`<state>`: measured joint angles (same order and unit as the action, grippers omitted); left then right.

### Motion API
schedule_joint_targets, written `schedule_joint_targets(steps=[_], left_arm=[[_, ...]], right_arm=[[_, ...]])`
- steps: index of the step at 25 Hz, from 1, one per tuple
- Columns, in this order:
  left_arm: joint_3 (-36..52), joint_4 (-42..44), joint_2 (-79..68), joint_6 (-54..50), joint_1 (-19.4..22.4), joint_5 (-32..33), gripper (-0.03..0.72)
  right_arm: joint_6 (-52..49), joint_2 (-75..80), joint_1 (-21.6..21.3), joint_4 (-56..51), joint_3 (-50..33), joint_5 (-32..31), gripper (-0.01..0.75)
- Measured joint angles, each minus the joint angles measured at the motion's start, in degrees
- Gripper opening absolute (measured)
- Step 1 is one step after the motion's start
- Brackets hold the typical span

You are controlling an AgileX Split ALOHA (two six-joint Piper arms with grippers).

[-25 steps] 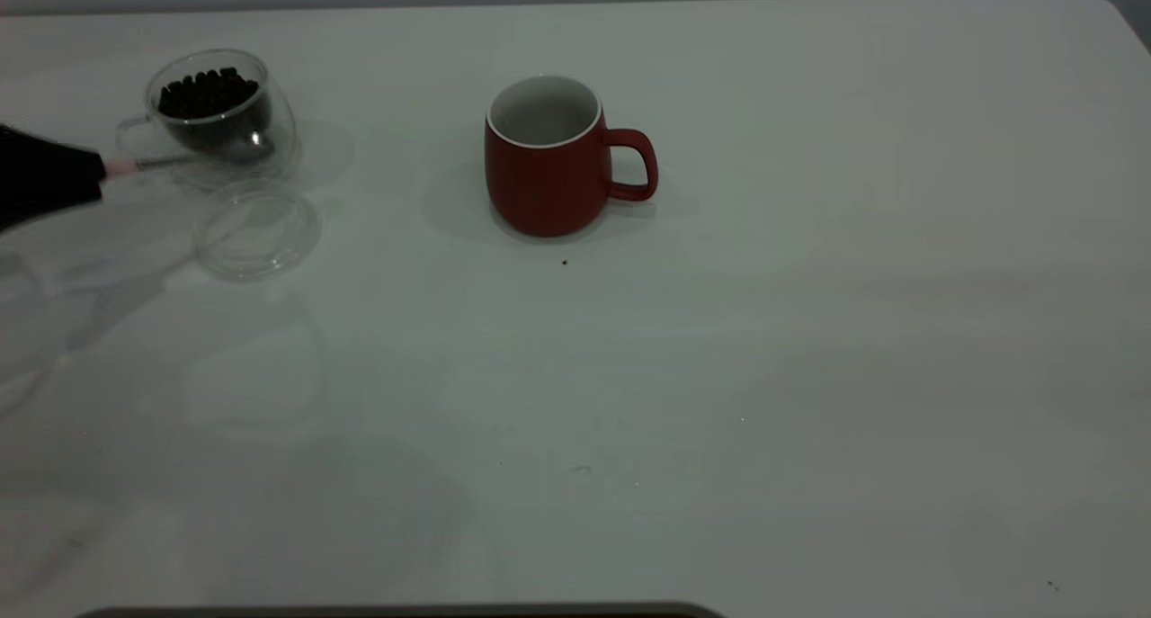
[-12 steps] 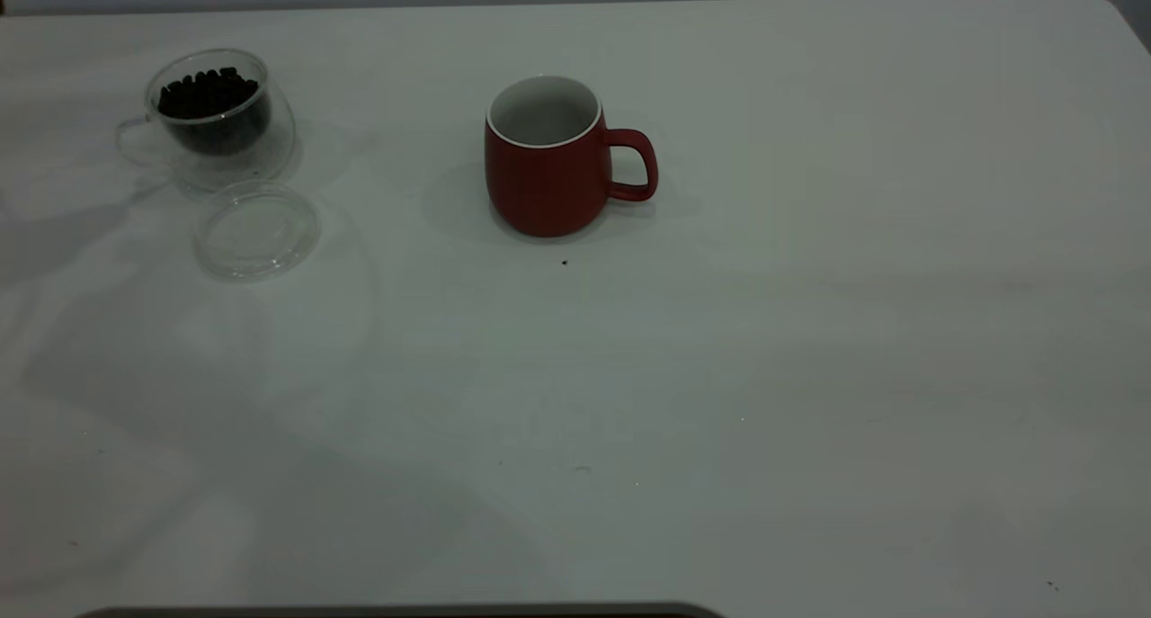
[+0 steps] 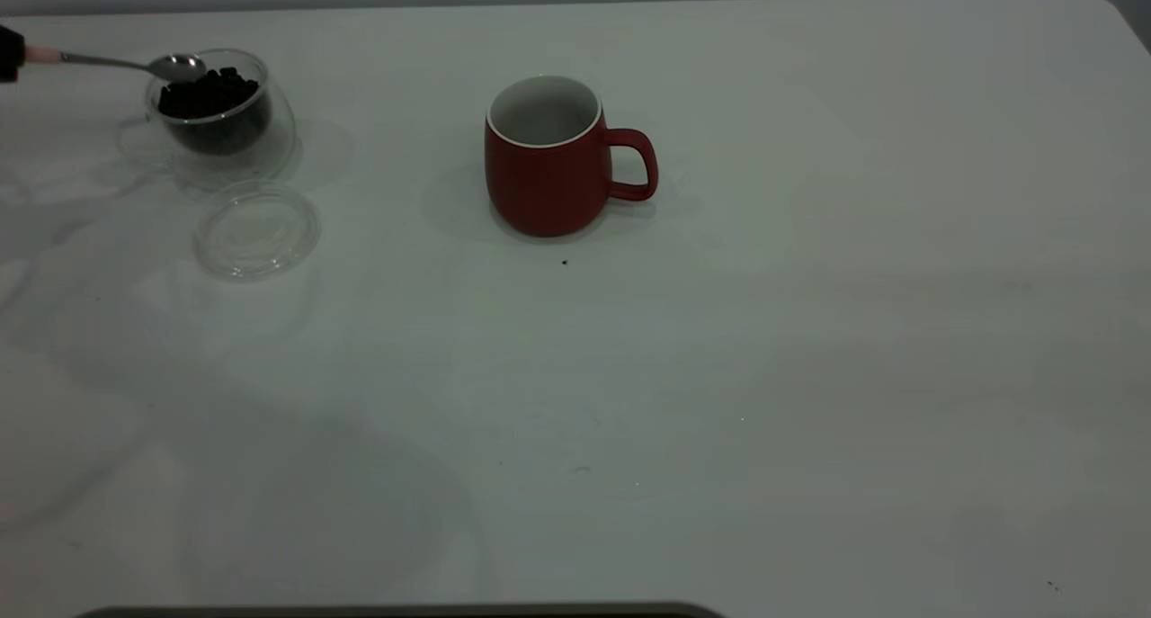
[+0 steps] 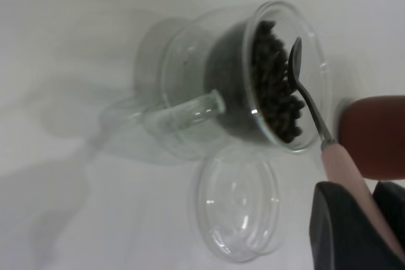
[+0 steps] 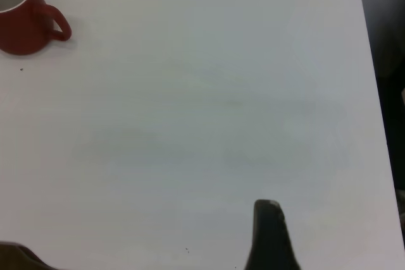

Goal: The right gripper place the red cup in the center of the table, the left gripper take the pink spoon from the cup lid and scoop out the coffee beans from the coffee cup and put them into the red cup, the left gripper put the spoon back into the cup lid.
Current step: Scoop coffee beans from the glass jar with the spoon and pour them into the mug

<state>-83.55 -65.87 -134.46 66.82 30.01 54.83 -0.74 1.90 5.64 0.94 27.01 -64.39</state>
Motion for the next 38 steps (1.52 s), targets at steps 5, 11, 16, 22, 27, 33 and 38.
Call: schedule_joint_targets(steps=[5,11,16,22,27,33,38], left_arm=[[-0.3,0.0,-1.6,2.0,-0.4,-0.3,0.123],[-0.3,0.0,-2.2,5.7,-3.0,-2.3,0.123],[-0.3,-1.9,-2.5,6.9,-3.9,-4.8,0.123],[-0.3,-2.1,-2.7,7.0,-3.9,-6.0,0.123],[-0.3,-1.6,-2.7,4.9,-3.9,-6.0,0.123],[-0.3,0.9,-2.7,0.6,-3.9,-4.8,0.123],[-0.3,1.0,-2.8,-1.2,-3.9,-3.6,0.123]], right_arm=[[0.0,0.0,0.0,0.0,0.0,0.0,0.556],[0.0,0.0,0.0,0.0,0.0,0.0,0.556],[0.0,0.0,0.0,0.0,0.0,0.0,0.556],[0.0,0.0,0.0,0.0,0.0,0.0,0.556],[0.0,0.0,0.0,0.0,0.0,0.0,0.556],[0.0,0.0,0.0,0.0,0.0,0.0,0.556],[0.0,0.0,0.0,0.0,0.0,0.0,0.556]])
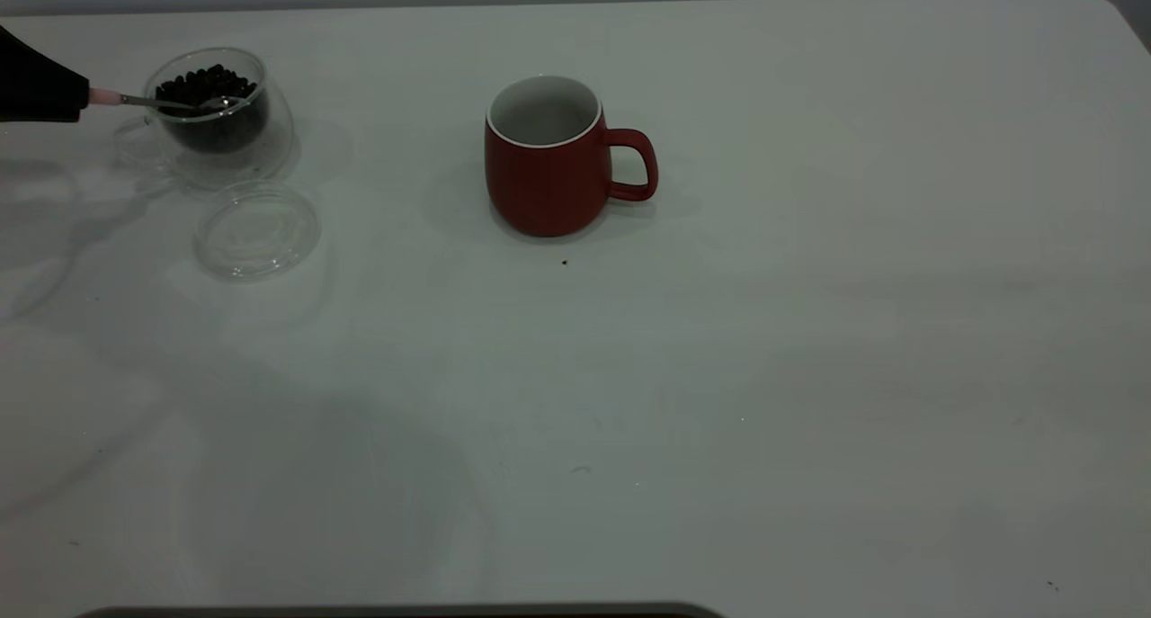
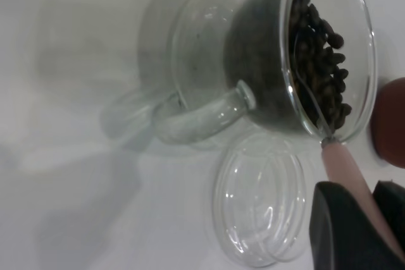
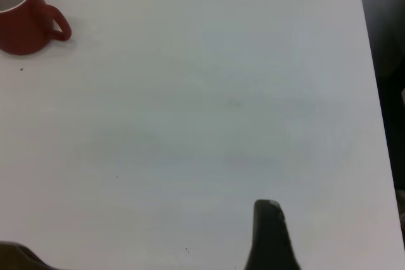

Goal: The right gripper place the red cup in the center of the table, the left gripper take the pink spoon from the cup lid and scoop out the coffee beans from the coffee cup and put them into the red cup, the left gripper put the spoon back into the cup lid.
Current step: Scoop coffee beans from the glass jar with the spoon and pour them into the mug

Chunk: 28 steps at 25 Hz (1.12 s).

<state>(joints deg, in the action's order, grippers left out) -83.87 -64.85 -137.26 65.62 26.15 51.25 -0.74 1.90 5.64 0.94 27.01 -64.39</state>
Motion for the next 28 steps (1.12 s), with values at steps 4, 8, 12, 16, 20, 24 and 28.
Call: schedule_joint_targets(steps=[4,8,12,16,20,24,28], left_arm=[[0.0,0.0,0.0,-3.1,0.0,0.5,0.123],[0.0,0.2,0.0,-5.5,0.0,0.6,0.123],[0.0,0.2,0.0,-6.6,0.0,0.6,0.123],[0.0,0.0,0.0,-7.1,0.0,1.1,0.123],[0.0,-2.7,0.0,-7.2,0.4,2.7,0.123],[0.0,-4.1,-0.1,-7.5,1.7,3.6,0.123],[0.0,-4.2,-0.5,-7.9,3.1,5.1,0.123]], right_arm=[[0.0,0.0,0.0,0.0,0.0,0.0,0.556],[0.0,0.0,0.0,0.0,0.0,0.0,0.556],[0.0,0.0,0.0,0.0,0.0,0.0,0.556],[0.0,0.0,0.0,0.0,0.0,0.0,0.556],[0.0,0.0,0.0,0.0,0.0,0.0,0.556],[0.0,0.0,0.0,0.0,0.0,0.0,0.556],[0.0,0.0,0.0,0.0,0.0,0.0,0.556]])
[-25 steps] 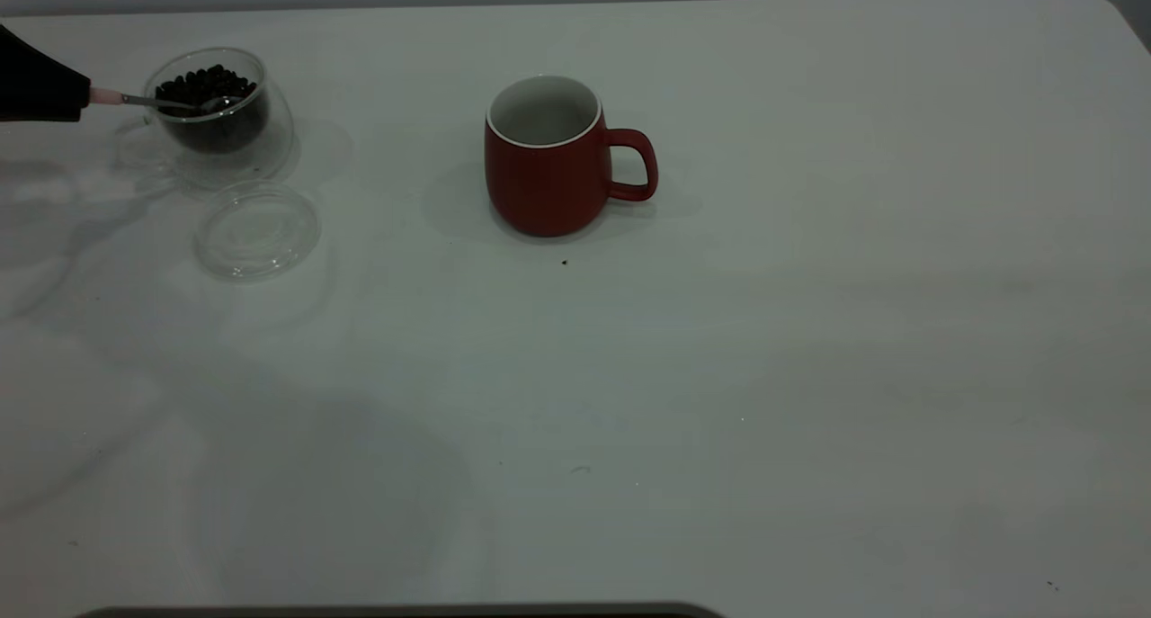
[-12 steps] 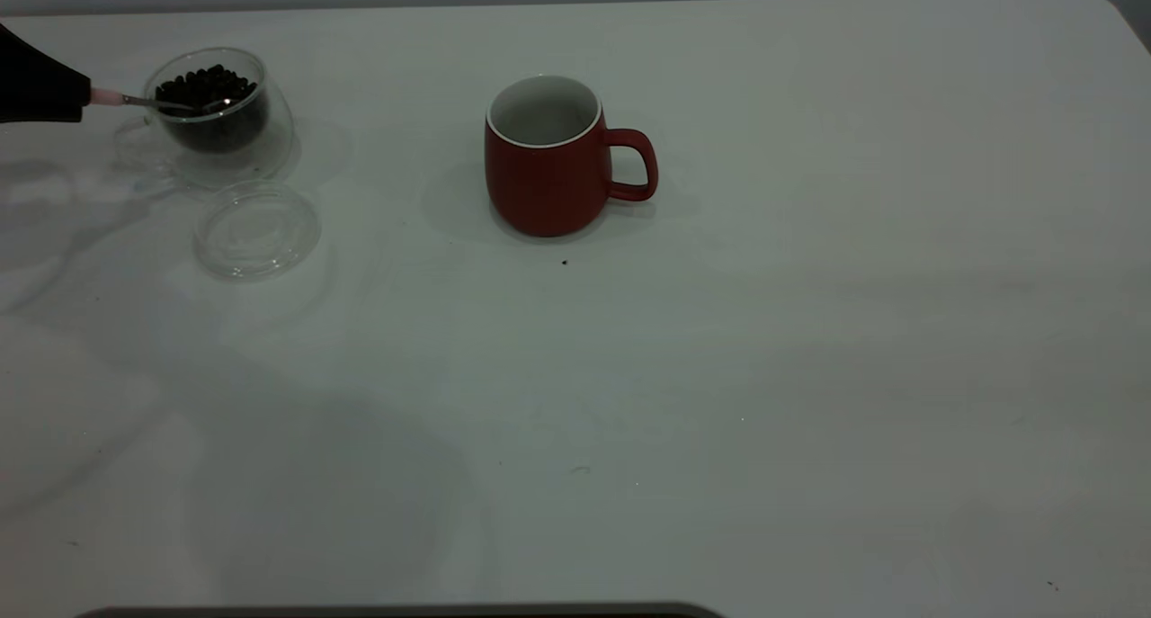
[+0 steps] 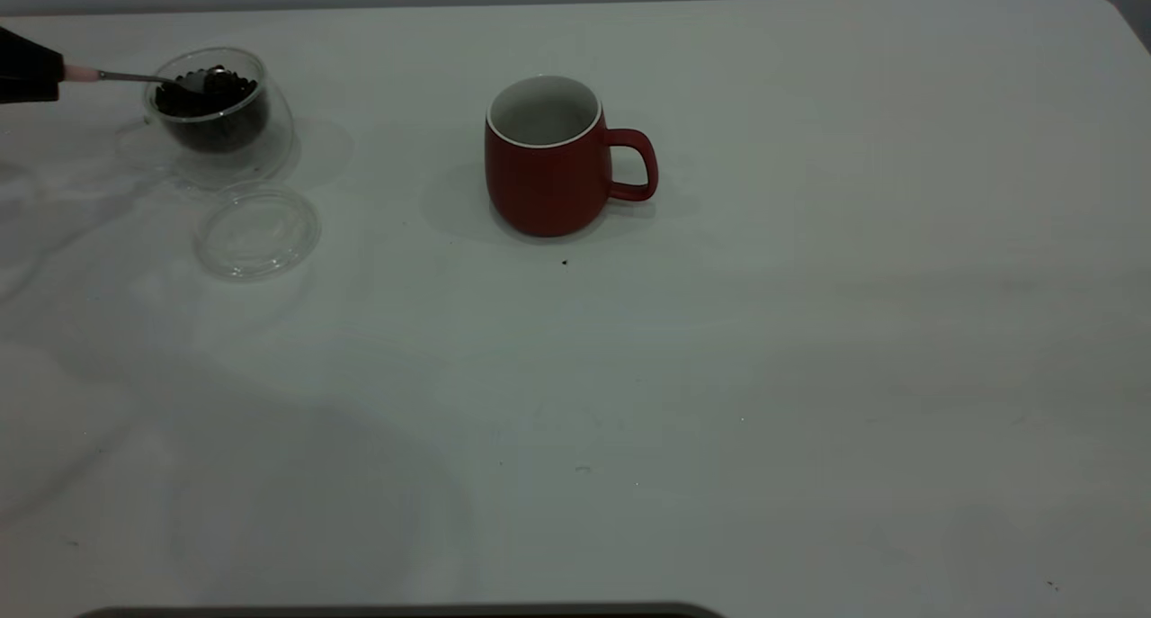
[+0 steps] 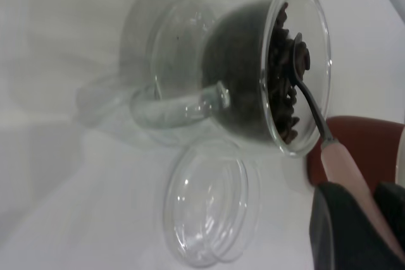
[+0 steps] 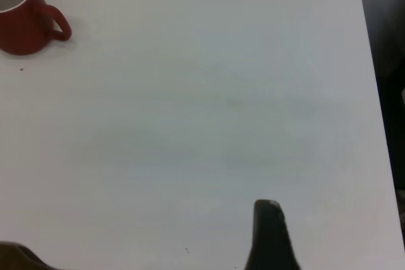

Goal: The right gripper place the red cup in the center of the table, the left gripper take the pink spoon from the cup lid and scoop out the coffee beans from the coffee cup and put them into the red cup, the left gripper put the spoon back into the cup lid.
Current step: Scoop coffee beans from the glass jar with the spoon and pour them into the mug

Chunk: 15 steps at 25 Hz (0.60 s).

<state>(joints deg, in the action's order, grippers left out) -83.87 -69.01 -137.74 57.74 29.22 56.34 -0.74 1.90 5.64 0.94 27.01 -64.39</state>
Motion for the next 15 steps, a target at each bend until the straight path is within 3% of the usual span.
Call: schedule_joint_targets(steps=[15], left_arm=[[0.0,-2.7,-0.6,-0.2,1.8,9.2,0.123]], right_arm=[[0.0,0.0,0.0,0.0,0.0,0.0,0.556]])
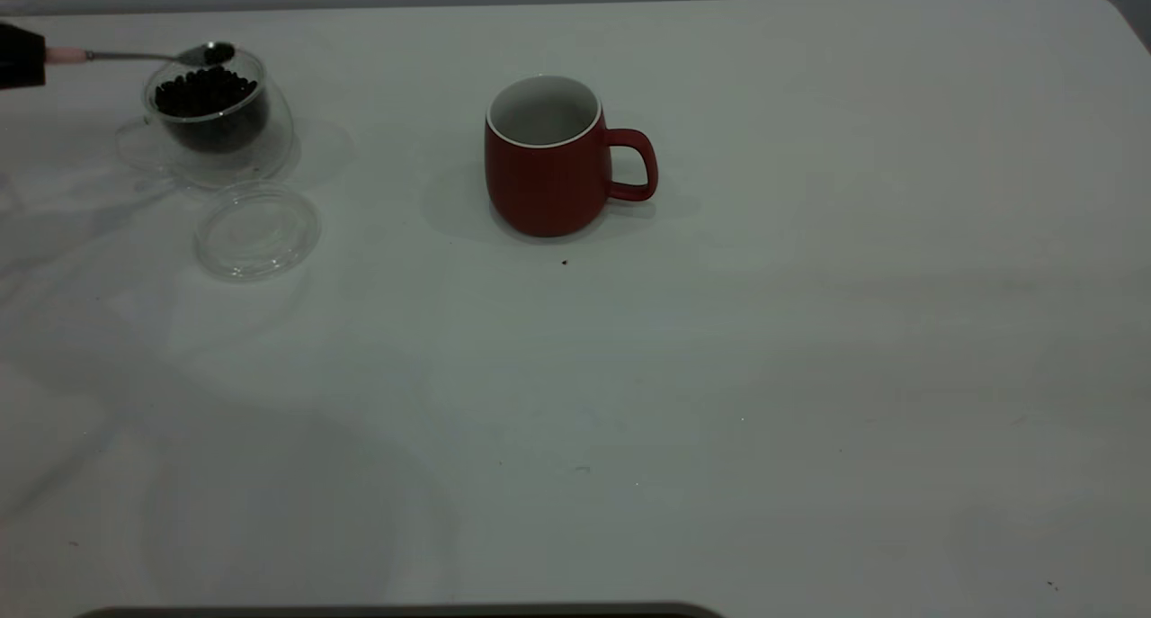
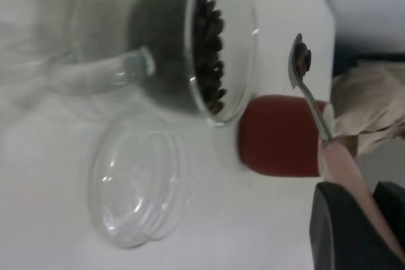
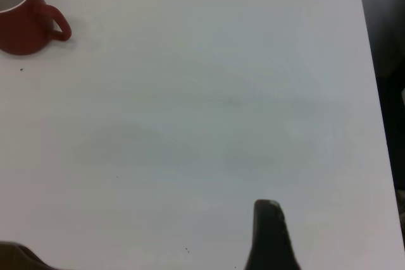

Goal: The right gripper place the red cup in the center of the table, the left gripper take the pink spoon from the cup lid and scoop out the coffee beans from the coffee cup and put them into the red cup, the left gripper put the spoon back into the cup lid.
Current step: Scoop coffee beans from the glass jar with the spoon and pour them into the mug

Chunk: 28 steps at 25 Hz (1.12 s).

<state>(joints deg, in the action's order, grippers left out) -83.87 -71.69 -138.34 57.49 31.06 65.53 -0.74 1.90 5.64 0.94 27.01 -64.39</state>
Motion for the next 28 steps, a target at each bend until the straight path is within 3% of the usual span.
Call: schedule_joint_targets(steps=[9,19,28], left_arm=[[0.0,-1.6,0.0,-1.2,-1.5,0.2,0.123],[-0.2,-3.2,0.0,-0.8,-13.6,0.3,0.123],[-0.4,-3.8,0.0,0.6,-21.8,0.3,0.123]], right_arm=[[0.0,0.0,0.0,0.0,0.0,0.0,0.556],[0.0,0.0,0.0,0.0,0.0,0.0,0.556],[0.0,0.0,0.0,0.0,0.0,0.0,0.556]])
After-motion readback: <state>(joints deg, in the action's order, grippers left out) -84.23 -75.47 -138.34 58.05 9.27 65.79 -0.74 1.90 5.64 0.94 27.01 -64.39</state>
